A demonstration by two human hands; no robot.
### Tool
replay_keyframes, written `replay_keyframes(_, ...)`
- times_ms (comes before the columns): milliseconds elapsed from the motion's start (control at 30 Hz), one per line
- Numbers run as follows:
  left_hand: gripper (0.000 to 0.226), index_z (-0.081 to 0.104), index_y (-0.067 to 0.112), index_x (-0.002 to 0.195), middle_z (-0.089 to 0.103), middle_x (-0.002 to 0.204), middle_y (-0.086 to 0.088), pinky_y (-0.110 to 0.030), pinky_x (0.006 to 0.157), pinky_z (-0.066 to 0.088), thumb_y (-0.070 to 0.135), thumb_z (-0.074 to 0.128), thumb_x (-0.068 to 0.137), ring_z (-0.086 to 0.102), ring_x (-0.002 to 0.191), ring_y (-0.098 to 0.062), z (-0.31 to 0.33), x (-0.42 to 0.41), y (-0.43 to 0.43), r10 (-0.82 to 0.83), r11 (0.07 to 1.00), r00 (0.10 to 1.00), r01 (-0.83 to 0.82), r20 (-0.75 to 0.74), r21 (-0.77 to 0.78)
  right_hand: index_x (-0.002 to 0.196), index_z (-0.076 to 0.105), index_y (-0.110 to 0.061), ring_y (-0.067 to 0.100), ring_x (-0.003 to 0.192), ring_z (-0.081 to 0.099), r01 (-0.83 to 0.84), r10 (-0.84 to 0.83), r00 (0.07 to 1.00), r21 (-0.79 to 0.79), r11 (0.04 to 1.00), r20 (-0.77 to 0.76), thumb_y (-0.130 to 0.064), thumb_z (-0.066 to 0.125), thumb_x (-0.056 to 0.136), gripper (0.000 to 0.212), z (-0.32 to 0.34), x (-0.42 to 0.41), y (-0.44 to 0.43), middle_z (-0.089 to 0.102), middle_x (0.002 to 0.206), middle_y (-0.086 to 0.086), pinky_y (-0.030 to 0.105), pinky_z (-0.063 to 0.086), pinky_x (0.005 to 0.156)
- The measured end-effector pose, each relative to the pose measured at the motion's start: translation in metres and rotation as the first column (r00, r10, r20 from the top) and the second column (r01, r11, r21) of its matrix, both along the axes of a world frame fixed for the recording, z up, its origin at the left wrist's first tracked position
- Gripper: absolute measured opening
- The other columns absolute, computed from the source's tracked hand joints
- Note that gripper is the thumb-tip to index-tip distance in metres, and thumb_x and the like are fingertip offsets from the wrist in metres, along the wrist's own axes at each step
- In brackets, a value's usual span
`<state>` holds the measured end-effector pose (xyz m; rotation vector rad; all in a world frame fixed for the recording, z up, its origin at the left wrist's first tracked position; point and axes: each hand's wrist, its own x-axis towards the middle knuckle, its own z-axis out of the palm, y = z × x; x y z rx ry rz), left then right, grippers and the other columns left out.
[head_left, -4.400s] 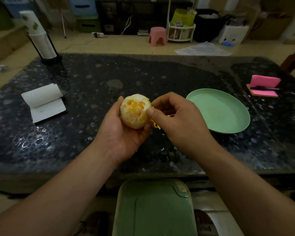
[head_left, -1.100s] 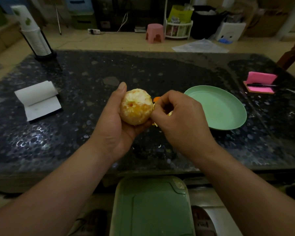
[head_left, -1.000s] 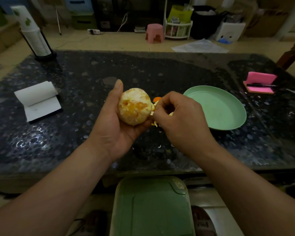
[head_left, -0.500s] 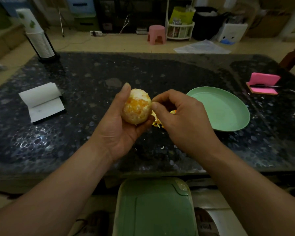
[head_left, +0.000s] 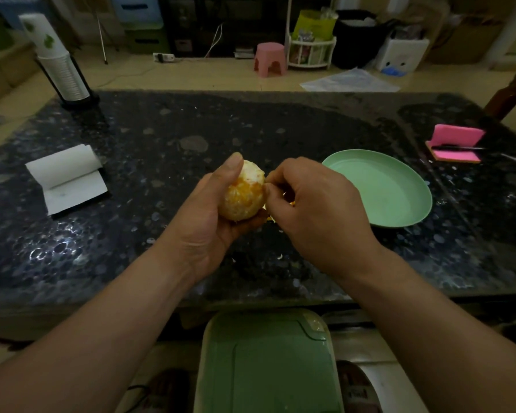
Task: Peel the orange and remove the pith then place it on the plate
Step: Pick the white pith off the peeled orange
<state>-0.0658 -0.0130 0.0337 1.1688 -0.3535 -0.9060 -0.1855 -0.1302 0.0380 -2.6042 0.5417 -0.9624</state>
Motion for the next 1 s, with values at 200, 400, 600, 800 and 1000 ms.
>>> replay_keyframes(200, 0.075, 0.058, 0.009, 0.145, 0.071, 0.136, -0.017, -0.048, 0.098, 0.059, 0.059, 0.067, 0.09, 0.072, 0.112, -0.026, 0.001, -0.002, 0.0, 0.0, 1.0, 1.0, 0.0, -0.008, -0.006, 0.104, 0.07, -0.025, 0.008, 0.081, 0.061, -0.016, 0.012, 0.999, 0.079, 0.997, 0.05, -0.027, 0.067, 0.101, 0.005, 0.004, -0.003, -0.004, 0.067, 0.093, -0.012, 0.038, 0.056, 0.068)
replay_keyframes(400, 0.073, 0.056, 0.008, 0.145, 0.069, 0.138, -0.017, -0.055, 0.107, 0.055, 0.059, 0.07, 0.094, 0.067, 0.128, -0.035, -0.005, 0.004, -0.001, 0.028, 0.999, 0.999, -0.028, 0.027, 0.017, 0.106, 0.072, -0.026, 0.008, 0.084, 0.067, -0.11, 0.105, 0.994, 0.165, 0.98, 0.038, -0.035, 0.07, 0.101, 0.011, 0.01, -0.006, 0.0, 0.071, 0.093, -0.013, 0.037, 0.059, 0.07)
replay_keyframes(600, 0.065, 0.06, 0.017, 0.132, 0.075, 0.123, -0.008, -0.049, 0.094, 0.063, 0.054, 0.075, 0.081, 0.076, 0.106, -0.024, -0.005, -0.002, -0.002, 0.12, 0.991, 0.979, -0.129, 0.168, 0.044, 0.102, 0.075, -0.025, 0.006, 0.078, 0.066, -0.048, 0.047, 0.999, 0.089, 0.995, 0.006, -0.037, 0.071, 0.099, 0.013, 0.005, -0.004, 0.002, 0.073, 0.089, -0.013, 0.037, 0.058, 0.067)
replay_keyframes(800, 0.055, 0.058, 0.024, 0.129, 0.069, 0.126, -0.006, -0.041, 0.087, 0.065, 0.052, 0.081, 0.087, 0.074, 0.108, -0.023, -0.01, -0.002, -0.002, 0.172, 0.979, 0.926, -0.199, 0.337, 0.048, 0.099, 0.076, -0.023, 0.01, 0.072, 0.064, -0.038, 0.039, 0.999, 0.053, 0.998, -0.018, -0.029, 0.069, 0.1, 0.01, 0.005, -0.003, 0.003, 0.072, 0.083, -0.009, 0.039, 0.057, 0.064)
replay_keyframes(1000, 0.052, 0.061, 0.03, 0.123, 0.07, 0.124, -0.005, -0.041, 0.087, 0.063, 0.056, 0.079, 0.083, 0.073, 0.108, -0.022, -0.01, -0.001, -0.002, 0.186, 0.975, 0.903, -0.218, 0.388, 0.04, 0.087, 0.07, -0.02, 0.014, 0.065, 0.057, -0.011, 0.011, 1.0, -0.022, 1.0, 0.017, -0.026, 0.069, 0.094, 0.009, 0.006, 0.0, 0.006, 0.066, 0.075, -0.007, 0.04, 0.051, 0.056)
